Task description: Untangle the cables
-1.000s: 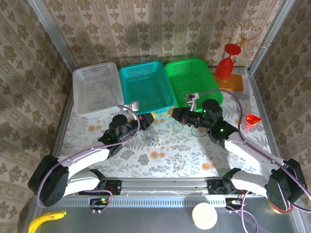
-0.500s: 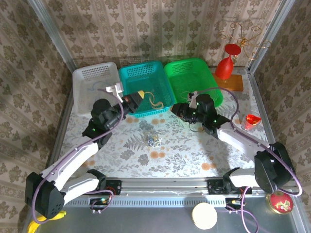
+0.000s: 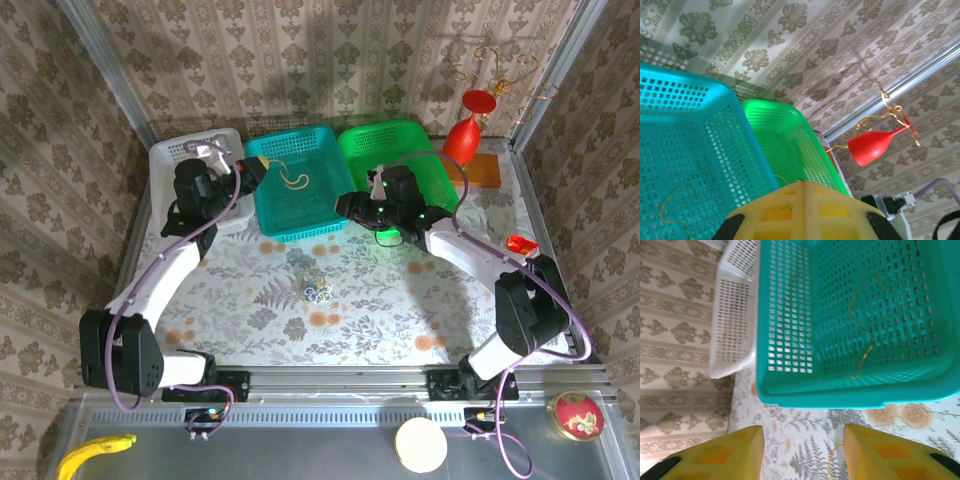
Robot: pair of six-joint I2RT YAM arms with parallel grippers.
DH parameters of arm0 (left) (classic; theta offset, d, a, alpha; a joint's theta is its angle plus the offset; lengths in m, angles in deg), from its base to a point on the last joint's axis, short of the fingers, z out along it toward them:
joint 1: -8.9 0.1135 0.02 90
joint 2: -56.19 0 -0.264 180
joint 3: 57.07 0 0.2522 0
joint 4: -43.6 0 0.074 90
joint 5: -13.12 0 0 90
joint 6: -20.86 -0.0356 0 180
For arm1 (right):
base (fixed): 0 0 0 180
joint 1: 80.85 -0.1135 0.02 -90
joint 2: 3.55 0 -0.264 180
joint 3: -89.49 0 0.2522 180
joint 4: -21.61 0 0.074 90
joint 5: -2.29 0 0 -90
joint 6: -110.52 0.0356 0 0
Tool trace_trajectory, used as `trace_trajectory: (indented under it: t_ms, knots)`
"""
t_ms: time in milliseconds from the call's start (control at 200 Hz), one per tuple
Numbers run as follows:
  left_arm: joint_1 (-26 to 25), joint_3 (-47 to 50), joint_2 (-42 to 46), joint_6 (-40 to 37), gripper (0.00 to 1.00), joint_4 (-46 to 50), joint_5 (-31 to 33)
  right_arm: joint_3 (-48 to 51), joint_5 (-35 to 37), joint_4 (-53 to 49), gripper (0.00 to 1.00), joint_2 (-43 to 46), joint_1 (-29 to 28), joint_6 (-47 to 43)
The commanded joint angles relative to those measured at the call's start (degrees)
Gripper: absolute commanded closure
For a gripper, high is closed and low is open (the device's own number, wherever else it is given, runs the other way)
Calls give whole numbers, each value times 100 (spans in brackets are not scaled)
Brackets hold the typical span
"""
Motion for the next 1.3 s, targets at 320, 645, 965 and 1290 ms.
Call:
trace_trajectory:
  t_ms: [320, 645, 965, 1290]
  knots:
    - [-178, -1182, -1617, -1720, 100, 1072, 181, 336, 98, -637, 52, 429, -15, -624]
    - [-686, -2210, -2690, -2848, 100, 2200, 1062, 786, 187, -782, 51, 989, -36, -671]
    - [-740, -2624, -2900, -3149, 35, 2667, 1232, 1103, 588, -1019, 51, 1300, -616, -804]
    - [-862, -1633, -1374, -2881, 11, 2610, 996, 1505, 1179, -1241, 51, 1493, -1377, -865]
